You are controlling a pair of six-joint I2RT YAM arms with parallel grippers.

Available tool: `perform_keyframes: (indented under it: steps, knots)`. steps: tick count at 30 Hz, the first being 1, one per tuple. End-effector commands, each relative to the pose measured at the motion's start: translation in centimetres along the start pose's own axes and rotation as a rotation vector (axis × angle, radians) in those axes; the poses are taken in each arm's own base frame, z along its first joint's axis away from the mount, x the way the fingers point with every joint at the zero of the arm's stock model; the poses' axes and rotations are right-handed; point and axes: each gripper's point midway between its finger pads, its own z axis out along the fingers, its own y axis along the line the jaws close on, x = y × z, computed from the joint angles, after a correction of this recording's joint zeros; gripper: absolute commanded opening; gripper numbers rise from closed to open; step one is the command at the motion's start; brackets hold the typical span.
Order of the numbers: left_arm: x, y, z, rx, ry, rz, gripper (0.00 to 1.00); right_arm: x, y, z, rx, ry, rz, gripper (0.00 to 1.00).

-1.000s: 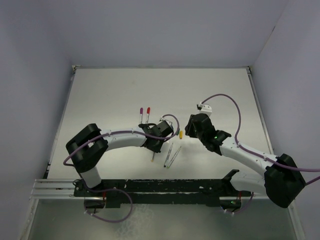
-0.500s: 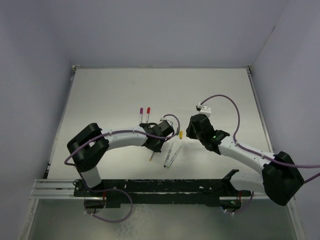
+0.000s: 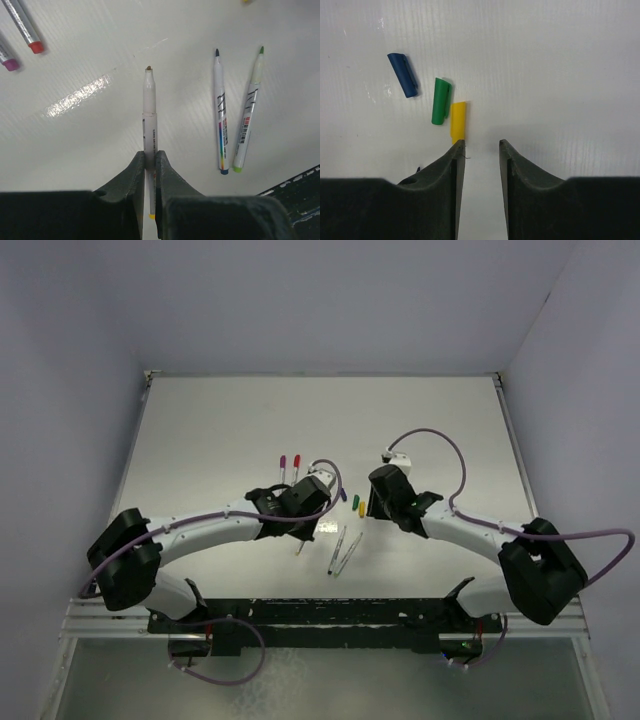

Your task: Insert the pens into the pen caps

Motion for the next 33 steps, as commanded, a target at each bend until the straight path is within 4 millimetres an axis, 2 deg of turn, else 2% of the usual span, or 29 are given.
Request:
perform_keyframes:
  steps: [1,12,25,33]
  knots:
    - [-1.8,-0.3,-2.1,0.027,-0.082,-0.022,0.00,-1.9,1.5,0.1,-0.033,-0.023,0.001,0.37]
    - [-1.8,0.3,-2.8,0.016,-0.116,-0.054,0.00,-1.3,2.3,1.5,-0.042,0.021,-0.048,0.39]
    - [-1.8,0.2,-2.7,0.026,-0.121,-0.056,0.00,-1.1,3.2,2.3,-0.073,0.040,-0.075,0.39]
    - [-1.7,0.0,-2.4,0.032,-0.117,-0.057,0.00,-0.2,2.6,3.0,-0.040,0.072,-0.084,0.39]
